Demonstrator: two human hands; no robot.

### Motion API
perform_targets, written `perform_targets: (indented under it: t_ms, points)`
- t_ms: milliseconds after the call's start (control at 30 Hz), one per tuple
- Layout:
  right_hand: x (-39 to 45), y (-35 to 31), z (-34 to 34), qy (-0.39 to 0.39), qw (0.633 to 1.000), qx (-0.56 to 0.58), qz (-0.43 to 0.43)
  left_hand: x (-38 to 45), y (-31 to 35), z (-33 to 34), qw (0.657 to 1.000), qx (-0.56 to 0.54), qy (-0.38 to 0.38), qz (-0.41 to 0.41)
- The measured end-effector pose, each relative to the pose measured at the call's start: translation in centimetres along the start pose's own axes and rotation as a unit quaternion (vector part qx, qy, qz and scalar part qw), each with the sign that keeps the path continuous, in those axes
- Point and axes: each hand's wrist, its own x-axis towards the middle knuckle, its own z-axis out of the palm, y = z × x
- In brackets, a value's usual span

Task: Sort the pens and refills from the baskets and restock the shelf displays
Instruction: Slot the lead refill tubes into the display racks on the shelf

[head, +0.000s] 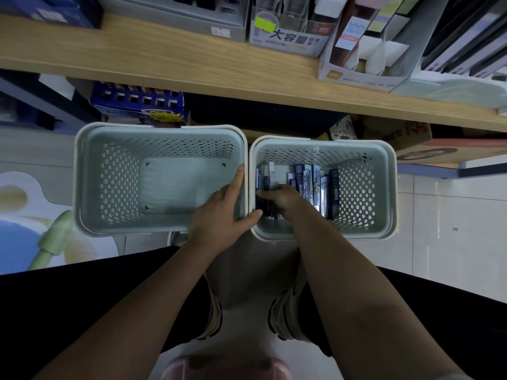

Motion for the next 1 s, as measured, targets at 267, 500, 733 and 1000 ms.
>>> perform_targets:
  t_ms: [267, 500, 733, 1000]
  points:
    - [-0.3, 0.1, -0.3, -0.057, 0.996, 0.069, -0.009, 0.0, 0.2, -0.1, 1.000, 0.008, -0.004, -0.007]
    - [-1.7, -0.3, -1.3, -0.064, 0.993, 0.091, -0.043, 0.0, 0.2, -0.4, 1.000, 0.003, -0.019, -0.014]
    - [-5.8, -1.8, -3.3, -0.093, 0.984, 0.108, -0.105, -0.2, 0.6, -0.7, 0.999, -0.022, -0.026, -0.033]
    - [-18.5, -7.3, -4.0, -0.155, 0.948, 0.157, -0.231, -0.6, 9.8, -8.2, 0.922, -0.369, -0.097, -0.073]
